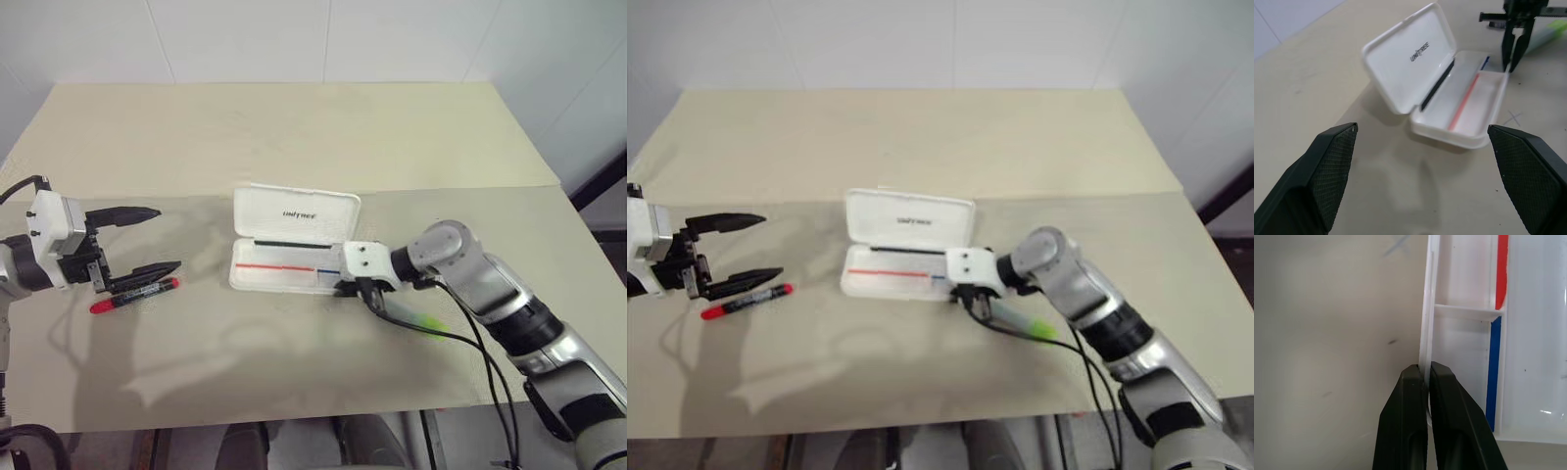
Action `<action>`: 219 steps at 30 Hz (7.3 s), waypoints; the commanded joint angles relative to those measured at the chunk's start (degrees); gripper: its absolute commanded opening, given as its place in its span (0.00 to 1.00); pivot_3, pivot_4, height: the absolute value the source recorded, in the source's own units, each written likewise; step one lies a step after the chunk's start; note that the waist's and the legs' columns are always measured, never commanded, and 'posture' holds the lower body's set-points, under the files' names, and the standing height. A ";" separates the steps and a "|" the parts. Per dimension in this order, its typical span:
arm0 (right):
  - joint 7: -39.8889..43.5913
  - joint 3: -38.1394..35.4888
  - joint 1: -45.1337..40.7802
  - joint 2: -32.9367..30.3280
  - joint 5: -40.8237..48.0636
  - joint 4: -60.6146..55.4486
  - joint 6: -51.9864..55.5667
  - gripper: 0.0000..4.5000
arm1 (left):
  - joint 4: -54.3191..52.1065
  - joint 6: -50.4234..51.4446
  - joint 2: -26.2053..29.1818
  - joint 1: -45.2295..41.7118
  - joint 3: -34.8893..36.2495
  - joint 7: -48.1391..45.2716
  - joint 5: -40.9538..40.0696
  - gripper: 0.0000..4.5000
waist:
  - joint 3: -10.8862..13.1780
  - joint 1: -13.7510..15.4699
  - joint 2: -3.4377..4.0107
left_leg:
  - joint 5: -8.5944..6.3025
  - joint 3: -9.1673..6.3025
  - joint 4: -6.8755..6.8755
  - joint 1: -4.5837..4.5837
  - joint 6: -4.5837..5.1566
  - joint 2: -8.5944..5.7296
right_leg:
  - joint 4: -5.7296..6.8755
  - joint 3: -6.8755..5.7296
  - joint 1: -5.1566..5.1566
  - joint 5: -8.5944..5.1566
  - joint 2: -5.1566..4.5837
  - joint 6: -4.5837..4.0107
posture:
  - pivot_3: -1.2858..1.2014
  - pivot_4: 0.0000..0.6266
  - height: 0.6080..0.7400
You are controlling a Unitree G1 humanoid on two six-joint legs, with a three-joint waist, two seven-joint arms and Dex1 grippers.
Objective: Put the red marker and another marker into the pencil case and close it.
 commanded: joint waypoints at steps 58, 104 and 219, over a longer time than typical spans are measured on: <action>0.88 -27.66 11.19 -2.37 22.21 -15.78 -1.31 1.00 | 6.53 -3.72 2.74 -5.03 -5.79 -4.70 2.87 1.00 | -0.01 1.18 -0.03 | 0.01 -0.04 0.15 0.01 0.01 0.01 | 0.10 -0.03 0.05 -0.01 0.03 0.00 | 0.52 0.24 1.00; -9.57 -33.73 17.91 -2.27 30.37 -14.32 -10.08 1.00 | 38.61 -25.07 10.56 -15.18 -24.25 -4.11 29.53 0.14 | -0.02 1.63 0.03 | 0.55 0.08 0.08 0.34 0.36 -0.03 | 0.46 0.08 0.10 0.08 0.03 -0.56 | 0.52 0.24 1.00; -12.01 -29.63 36.10 -16.90 17.31 -2.69 1.17 0.47 | -3.92 0.31 -4.91 -11.12 -10.36 -7.35 1.21 1.00 | -0.08 1.04 -0.13 | 0.52 0.06 0.65 0.11 0.23 -0.08 | -0.04 0.28 0.36 0.21 0.02 -0.42 | 0.52 0.24 1.00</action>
